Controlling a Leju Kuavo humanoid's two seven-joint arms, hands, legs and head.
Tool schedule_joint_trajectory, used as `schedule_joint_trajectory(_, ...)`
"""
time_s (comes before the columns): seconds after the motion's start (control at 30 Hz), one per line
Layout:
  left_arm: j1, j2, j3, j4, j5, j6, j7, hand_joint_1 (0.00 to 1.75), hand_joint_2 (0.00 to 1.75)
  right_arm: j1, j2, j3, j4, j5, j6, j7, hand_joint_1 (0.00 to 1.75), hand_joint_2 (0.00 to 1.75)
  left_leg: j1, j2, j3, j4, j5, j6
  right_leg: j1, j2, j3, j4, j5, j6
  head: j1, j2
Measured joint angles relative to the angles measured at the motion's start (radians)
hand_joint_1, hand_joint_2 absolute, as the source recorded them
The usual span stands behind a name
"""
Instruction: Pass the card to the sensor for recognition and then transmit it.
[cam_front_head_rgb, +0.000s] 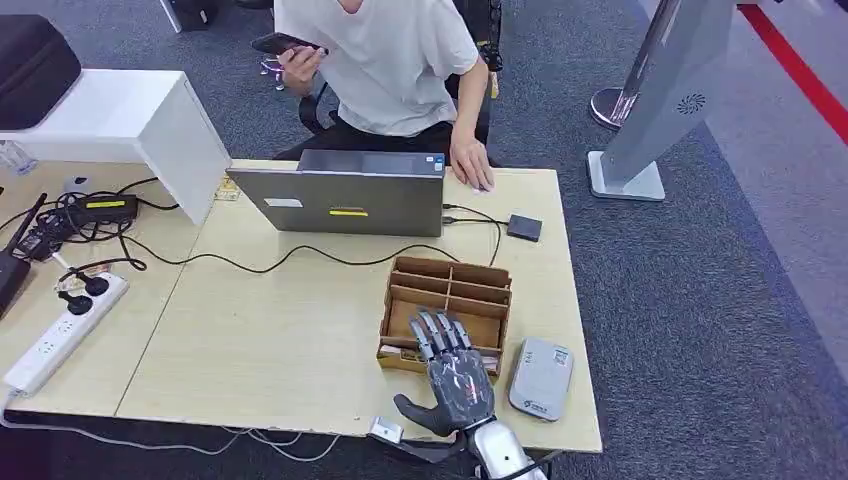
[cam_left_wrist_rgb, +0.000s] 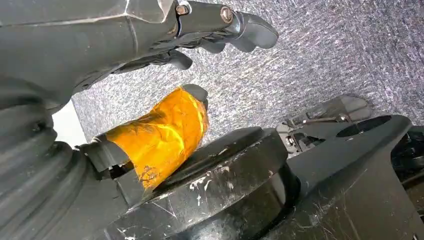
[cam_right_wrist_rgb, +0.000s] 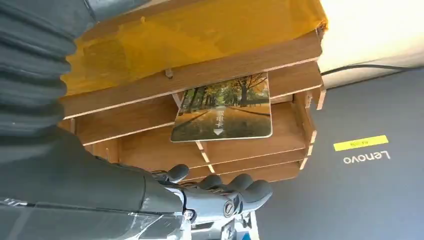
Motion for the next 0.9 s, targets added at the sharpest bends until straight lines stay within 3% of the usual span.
schedule_joint_trajectory(0.9, 0.000, 0.000, 0.000, 0.000, 0.000, 0.000, -0.002, 0.00, 1.75, -0.001, 0.000, 0.000, 0.006, 0.003, 0.000, 0.013, 0.00, 1.75, 0.000, 0.000, 0.000, 0.000, 0.000, 0.000, 0.000, 0.000, 0.000, 0.000, 0.000, 0.000, 0.000, 0.000)
